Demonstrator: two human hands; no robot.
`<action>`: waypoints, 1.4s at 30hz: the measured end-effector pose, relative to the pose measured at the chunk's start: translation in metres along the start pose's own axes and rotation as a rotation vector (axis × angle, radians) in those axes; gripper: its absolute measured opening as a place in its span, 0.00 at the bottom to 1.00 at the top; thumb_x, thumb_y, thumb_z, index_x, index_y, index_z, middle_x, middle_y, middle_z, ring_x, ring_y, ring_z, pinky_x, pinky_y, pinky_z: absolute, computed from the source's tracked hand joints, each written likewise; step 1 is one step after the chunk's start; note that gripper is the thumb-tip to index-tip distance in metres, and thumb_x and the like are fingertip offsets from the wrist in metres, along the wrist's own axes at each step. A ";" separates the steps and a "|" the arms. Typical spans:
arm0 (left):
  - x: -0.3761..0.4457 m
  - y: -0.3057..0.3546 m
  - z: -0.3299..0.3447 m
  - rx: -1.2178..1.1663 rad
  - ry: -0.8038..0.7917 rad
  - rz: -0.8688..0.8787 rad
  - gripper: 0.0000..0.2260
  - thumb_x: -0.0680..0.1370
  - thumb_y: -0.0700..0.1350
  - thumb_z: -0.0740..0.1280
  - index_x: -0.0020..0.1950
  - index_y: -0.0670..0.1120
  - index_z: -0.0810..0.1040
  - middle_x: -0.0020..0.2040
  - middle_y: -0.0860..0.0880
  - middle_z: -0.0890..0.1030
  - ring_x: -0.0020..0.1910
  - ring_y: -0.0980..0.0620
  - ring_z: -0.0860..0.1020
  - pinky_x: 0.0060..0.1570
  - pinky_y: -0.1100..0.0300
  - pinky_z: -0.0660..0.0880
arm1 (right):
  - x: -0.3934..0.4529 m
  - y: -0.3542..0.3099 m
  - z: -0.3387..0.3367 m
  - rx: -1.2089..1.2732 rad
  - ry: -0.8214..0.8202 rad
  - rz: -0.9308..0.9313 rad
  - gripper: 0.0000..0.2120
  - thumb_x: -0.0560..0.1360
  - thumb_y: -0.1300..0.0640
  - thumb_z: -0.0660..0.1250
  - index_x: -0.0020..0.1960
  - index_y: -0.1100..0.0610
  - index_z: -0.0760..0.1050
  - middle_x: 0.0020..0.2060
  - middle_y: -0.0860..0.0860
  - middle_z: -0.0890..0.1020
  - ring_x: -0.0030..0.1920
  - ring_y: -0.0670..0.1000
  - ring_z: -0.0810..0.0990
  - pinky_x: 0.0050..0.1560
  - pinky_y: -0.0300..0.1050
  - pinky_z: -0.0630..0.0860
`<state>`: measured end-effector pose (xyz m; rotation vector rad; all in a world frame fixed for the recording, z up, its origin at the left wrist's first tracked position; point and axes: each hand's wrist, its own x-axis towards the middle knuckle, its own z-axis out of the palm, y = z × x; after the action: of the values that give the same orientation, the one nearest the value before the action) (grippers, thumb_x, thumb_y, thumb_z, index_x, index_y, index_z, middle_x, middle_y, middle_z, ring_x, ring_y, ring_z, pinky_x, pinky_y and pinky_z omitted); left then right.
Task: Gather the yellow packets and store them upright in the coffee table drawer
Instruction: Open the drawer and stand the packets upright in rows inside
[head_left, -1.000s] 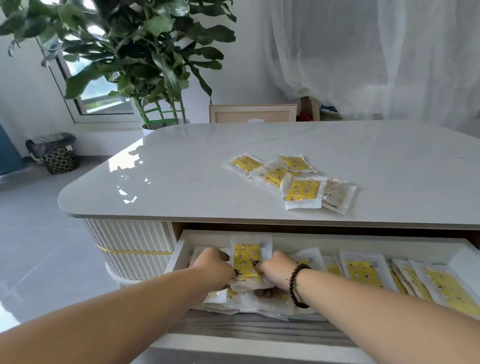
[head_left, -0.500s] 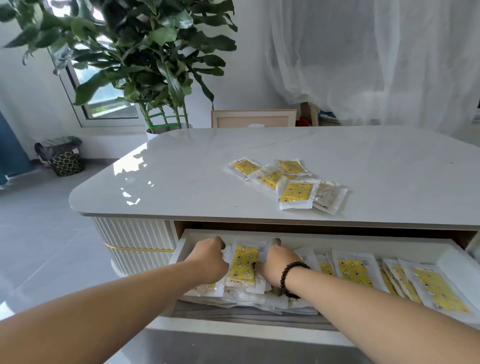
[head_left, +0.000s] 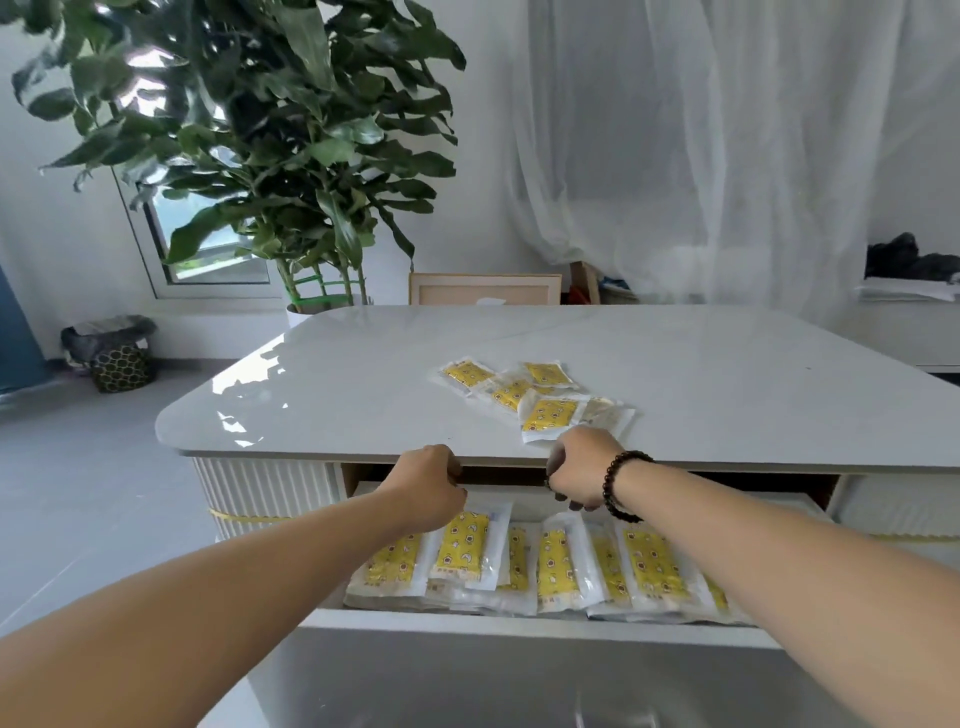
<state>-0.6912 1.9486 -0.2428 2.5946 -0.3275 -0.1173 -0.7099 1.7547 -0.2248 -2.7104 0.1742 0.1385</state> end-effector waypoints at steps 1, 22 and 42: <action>0.001 0.006 -0.005 0.002 0.009 0.013 0.15 0.77 0.42 0.63 0.64 0.44 0.74 0.59 0.47 0.78 0.51 0.51 0.75 0.46 0.63 0.72 | -0.001 0.003 -0.008 -0.032 0.041 -0.005 0.12 0.72 0.65 0.60 0.50 0.62 0.81 0.47 0.57 0.83 0.46 0.56 0.84 0.43 0.45 0.81; 0.094 0.086 0.032 0.115 0.024 0.071 0.28 0.78 0.60 0.60 0.72 0.45 0.65 0.71 0.43 0.66 0.69 0.42 0.67 0.65 0.46 0.69 | 0.062 0.076 -0.033 -0.005 0.266 -0.136 0.20 0.71 0.52 0.66 0.62 0.52 0.72 0.61 0.49 0.71 0.65 0.50 0.68 0.65 0.46 0.69; 0.114 0.068 0.003 -0.569 0.129 -0.203 0.07 0.75 0.33 0.60 0.39 0.43 0.70 0.38 0.41 0.79 0.40 0.41 0.82 0.49 0.46 0.81 | 0.074 0.063 -0.031 -0.239 0.635 -0.081 0.12 0.80 0.61 0.51 0.52 0.62 0.72 0.47 0.56 0.80 0.41 0.57 0.75 0.37 0.45 0.67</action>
<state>-0.5952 1.8611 -0.2130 2.0499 0.0216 -0.0965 -0.6436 1.6774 -0.2308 -2.8987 0.2408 -0.7772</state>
